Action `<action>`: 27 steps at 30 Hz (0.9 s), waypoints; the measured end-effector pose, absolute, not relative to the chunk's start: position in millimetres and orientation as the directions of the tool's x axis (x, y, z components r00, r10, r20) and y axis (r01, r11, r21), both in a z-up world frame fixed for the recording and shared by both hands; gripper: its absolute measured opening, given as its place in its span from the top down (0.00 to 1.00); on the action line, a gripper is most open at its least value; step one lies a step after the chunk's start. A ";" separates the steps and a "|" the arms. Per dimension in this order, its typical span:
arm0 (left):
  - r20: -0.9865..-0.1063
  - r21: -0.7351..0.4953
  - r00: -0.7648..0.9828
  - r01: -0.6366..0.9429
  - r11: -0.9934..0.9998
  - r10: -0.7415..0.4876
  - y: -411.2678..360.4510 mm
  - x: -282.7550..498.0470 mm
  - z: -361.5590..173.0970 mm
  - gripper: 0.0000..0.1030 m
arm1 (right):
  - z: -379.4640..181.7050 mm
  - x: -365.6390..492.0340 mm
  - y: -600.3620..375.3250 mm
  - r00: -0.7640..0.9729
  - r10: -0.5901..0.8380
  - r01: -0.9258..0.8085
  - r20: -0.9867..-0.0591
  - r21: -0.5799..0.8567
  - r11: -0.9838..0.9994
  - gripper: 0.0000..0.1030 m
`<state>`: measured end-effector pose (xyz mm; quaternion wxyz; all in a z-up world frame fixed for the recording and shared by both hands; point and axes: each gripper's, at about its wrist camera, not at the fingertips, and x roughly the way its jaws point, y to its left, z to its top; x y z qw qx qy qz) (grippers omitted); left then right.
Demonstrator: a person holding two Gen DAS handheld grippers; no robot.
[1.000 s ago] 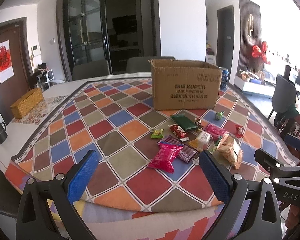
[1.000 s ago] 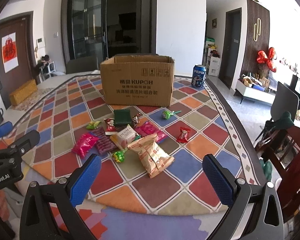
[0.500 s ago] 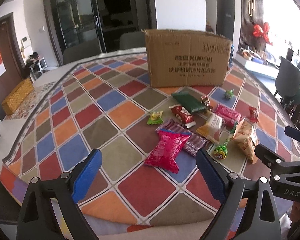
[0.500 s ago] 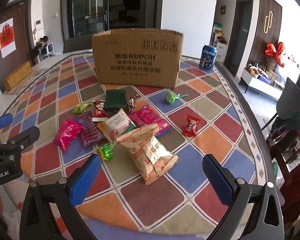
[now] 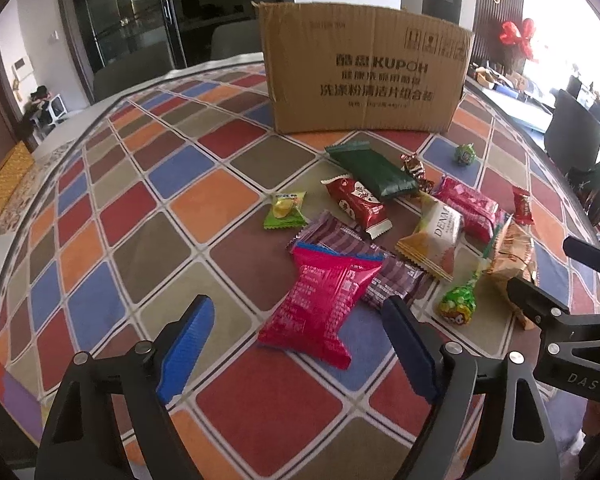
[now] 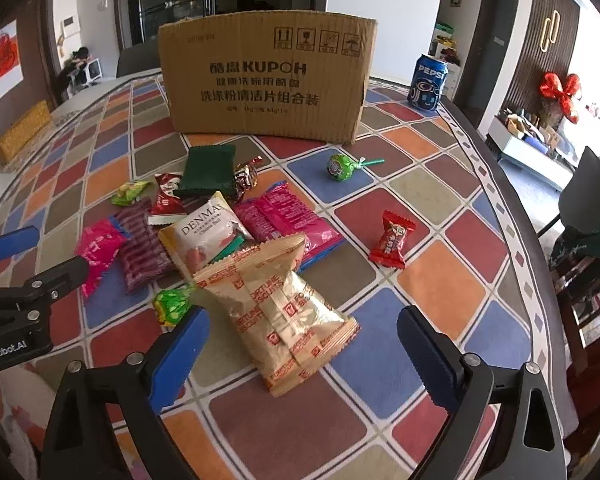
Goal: Organize snacks
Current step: 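Lower both tools and grasp fortune biscuits bag with right, pink pack with left, then lift both held bags and carry them over the open cardboard box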
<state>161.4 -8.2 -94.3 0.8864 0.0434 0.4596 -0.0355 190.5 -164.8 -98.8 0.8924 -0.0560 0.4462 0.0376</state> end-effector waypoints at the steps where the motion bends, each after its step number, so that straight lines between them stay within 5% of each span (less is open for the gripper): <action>1: -0.821 0.044 0.570 0.104 0.994 -0.024 -8.2 164.0 -96.2 0.18 | -99.7 192.2 -164.5 0.599 0.012 -0.120 -0.801 -0.075 0.990 0.10; 9: -0.842 -0.001 0.535 0.129 0.992 -0.070 -11.1 182.1 -105.7 0.30 | -105.5 204.8 -160.1 0.587 0.009 -0.153 -0.810 -0.101 0.983 0.19; 18: -0.852 -0.052 0.508 0.151 0.987 -0.122 -13.5 185.0 -108.5 0.57 | -110.5 212.8 -161.9 0.545 0.061 -0.163 -0.836 -0.034 0.986 0.50; 27: -0.836 -0.079 0.526 0.167 0.983 -0.157 -17.2 177.2 -96.3 0.66 | -104.5 205.5 -162.7 0.539 0.116 -0.155 -0.834 0.037 0.987 0.57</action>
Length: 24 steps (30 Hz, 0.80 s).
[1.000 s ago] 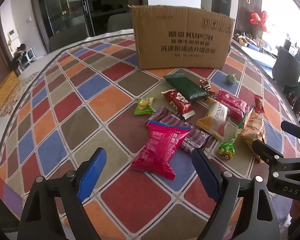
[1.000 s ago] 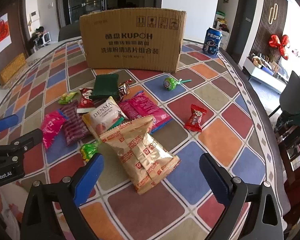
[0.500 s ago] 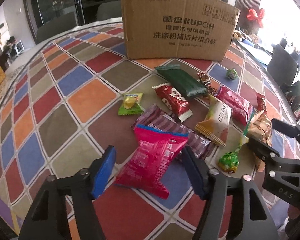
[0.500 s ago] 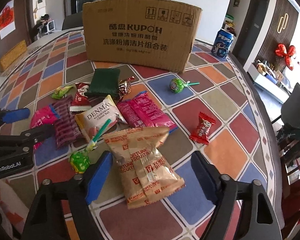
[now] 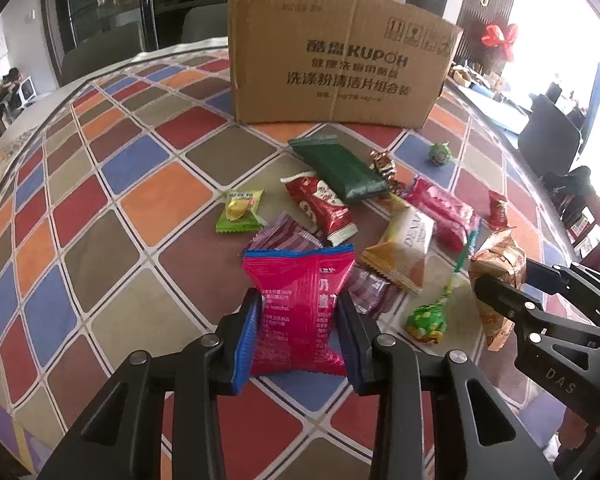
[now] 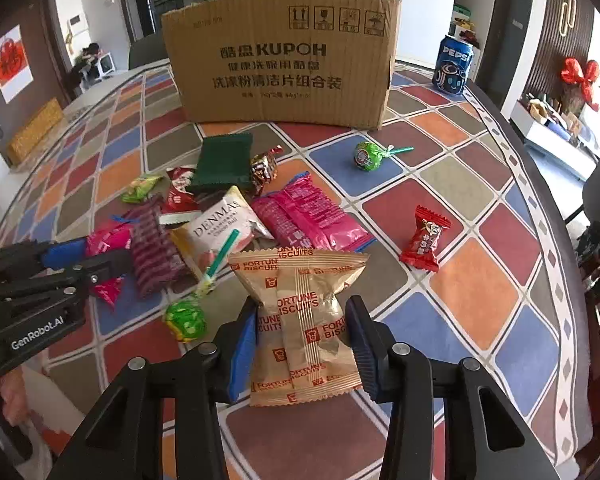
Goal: Organize snacks
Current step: 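Lift both held bags and carry them over the open cardboard box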
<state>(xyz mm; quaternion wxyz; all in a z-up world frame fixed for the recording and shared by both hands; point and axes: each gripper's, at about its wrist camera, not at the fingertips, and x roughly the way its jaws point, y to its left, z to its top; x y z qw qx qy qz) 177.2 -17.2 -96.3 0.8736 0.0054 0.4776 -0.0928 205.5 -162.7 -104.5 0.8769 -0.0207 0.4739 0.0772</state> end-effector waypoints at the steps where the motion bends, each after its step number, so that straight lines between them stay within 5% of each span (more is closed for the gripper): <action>1: -0.832 -0.080 0.532 0.169 0.982 -0.159 -17.5 175.6 -93.9 0.66 | -102.4 203.8 -163.2 0.545 0.118 -0.153 -0.830 0.040 0.987 0.57; 24: -0.659 -0.054 0.726 0.214 0.975 -0.196 -22.4 148.1 -18.5 0.67 | -45.3 185.5 -166.4 0.679 0.200 -0.166 -0.706 0.117 0.979 0.57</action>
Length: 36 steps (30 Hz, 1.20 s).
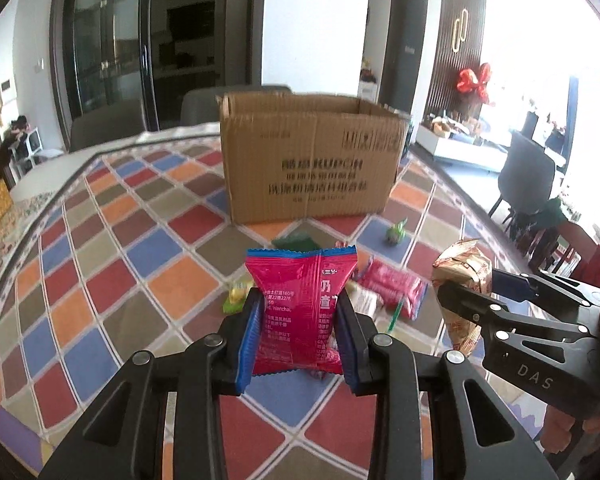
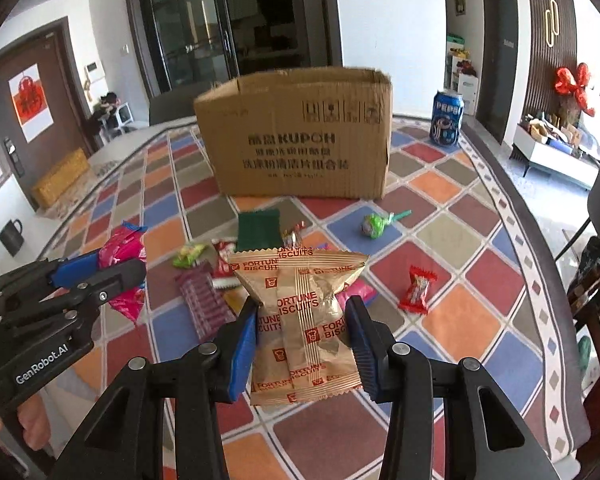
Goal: Organize snacks
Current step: 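Lift both held bags and carry them over the open cardboard box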
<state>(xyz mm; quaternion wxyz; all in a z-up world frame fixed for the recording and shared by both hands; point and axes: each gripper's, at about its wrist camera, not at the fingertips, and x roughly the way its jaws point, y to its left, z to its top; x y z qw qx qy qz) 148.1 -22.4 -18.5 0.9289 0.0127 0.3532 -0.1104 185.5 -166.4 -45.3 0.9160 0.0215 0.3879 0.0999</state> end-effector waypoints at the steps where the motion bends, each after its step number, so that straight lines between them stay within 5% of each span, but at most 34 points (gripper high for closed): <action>1: -0.651 -0.052 0.733 0.215 0.975 -0.196 -22.4 149.5 -15.7 0.67 | -42.0 186.6 -166.4 0.687 0.201 -0.168 -0.699 0.117 0.979 0.57; 23: -0.476 0.054 0.864 0.213 0.976 -0.162 -28.4 229.0 70.7 0.67 | 37.9 269.0 -166.9 0.801 0.247 -0.219 -0.546 0.116 0.969 0.57; 36: -0.513 0.008 0.827 0.274 0.962 -0.232 -29.5 304.6 104.0 0.67 | 75.2 349.6 -169.0 0.788 0.244 -0.221 -0.565 0.111 0.969 0.57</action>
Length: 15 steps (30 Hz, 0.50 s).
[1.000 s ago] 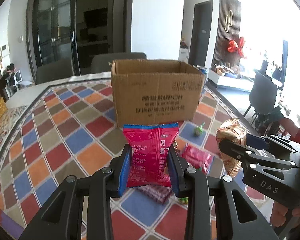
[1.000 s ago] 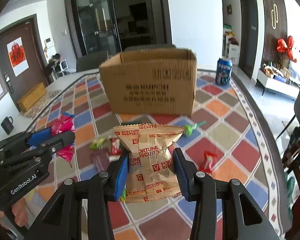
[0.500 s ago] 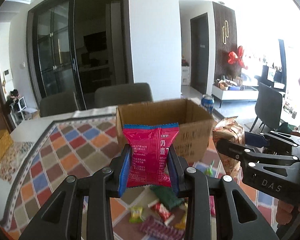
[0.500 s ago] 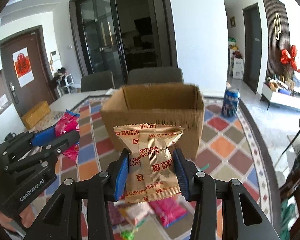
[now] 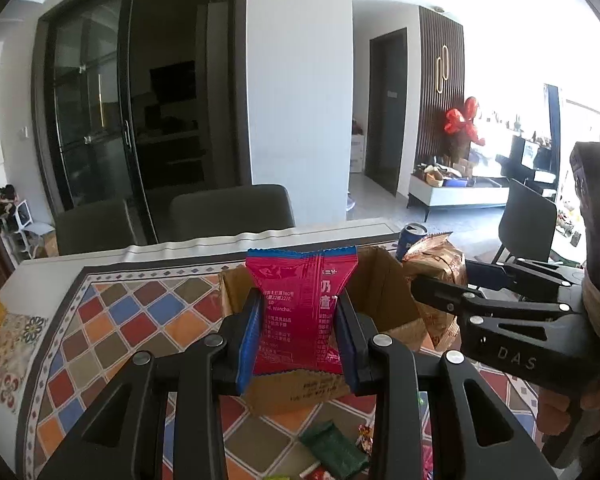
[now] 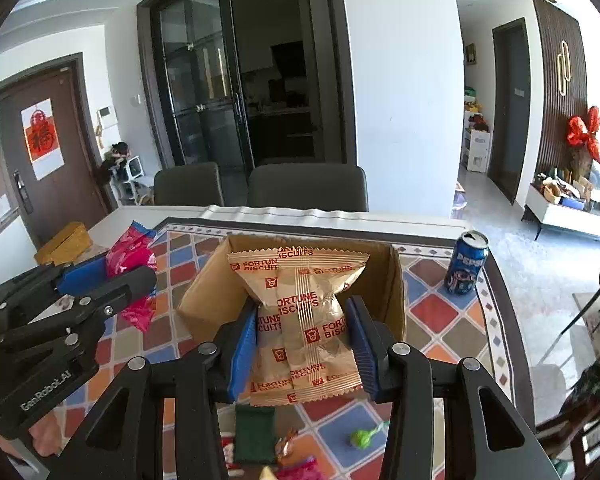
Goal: Organize snacks
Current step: 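Lift both held bags and carry them over the open cardboard box, then open both grippers to drop the bags into the box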
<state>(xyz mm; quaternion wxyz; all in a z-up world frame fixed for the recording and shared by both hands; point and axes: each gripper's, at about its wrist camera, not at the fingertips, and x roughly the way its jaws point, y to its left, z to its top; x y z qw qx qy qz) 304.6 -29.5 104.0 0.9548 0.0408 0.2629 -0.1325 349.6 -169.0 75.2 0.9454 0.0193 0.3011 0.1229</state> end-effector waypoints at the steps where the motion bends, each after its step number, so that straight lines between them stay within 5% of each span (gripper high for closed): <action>1: -0.520 0.008 0.822 0.276 0.961 -0.232 -30.5 311.6 103.8 0.67 | 75.8 357.0 -169.5 0.784 0.241 -0.217 -0.572 0.112 0.970 0.57; 15: -0.668 -0.076 0.704 0.261 0.962 -0.244 -36.5 395.4 75.0 0.66 | 58.4 431.9 -169.9 0.719 0.239 -0.209 -0.653 0.125 0.970 0.57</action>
